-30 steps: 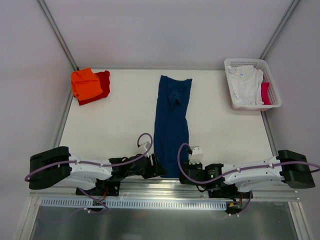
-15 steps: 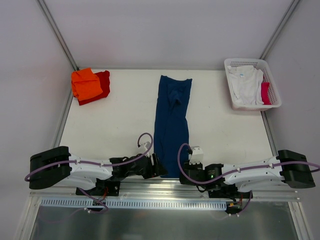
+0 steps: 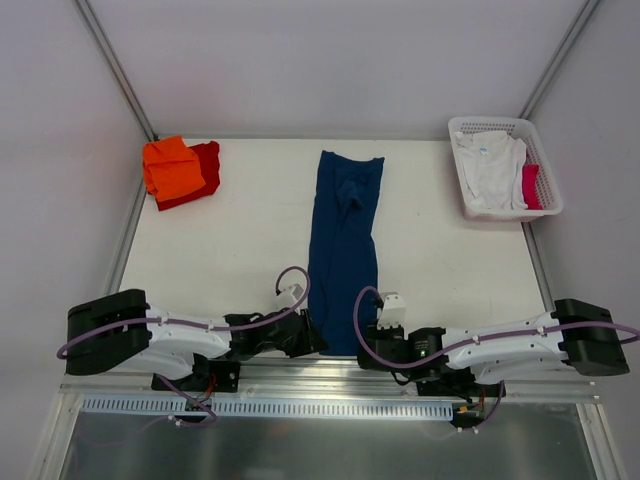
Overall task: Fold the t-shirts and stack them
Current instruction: Grab the bottom of the folded rectangular tshirt with both arms
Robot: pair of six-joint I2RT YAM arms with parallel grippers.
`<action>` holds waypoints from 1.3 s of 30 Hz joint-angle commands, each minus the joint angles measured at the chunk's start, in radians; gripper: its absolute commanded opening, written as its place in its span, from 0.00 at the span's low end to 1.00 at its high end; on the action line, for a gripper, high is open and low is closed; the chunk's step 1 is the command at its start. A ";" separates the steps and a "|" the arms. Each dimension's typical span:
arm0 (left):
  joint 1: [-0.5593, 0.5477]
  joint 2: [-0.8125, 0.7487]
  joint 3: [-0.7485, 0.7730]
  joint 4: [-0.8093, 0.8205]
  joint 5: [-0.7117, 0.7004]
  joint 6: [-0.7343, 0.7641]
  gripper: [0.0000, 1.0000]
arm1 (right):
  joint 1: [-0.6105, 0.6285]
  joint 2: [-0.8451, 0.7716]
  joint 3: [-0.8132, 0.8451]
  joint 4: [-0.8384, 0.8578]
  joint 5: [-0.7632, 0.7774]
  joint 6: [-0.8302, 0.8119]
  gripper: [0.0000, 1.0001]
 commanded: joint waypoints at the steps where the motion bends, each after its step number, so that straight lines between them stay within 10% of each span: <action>1: -0.007 0.079 -0.048 -0.293 -0.059 0.062 0.24 | 0.007 0.016 0.036 -0.012 0.024 0.022 0.00; 6: -0.007 0.088 -0.038 -0.291 -0.061 0.069 0.00 | 0.007 0.020 0.037 -0.015 0.024 0.022 0.00; 39: 0.176 -0.044 0.402 -0.556 -0.142 0.468 0.00 | -0.170 -0.127 0.203 -0.193 0.202 -0.277 0.00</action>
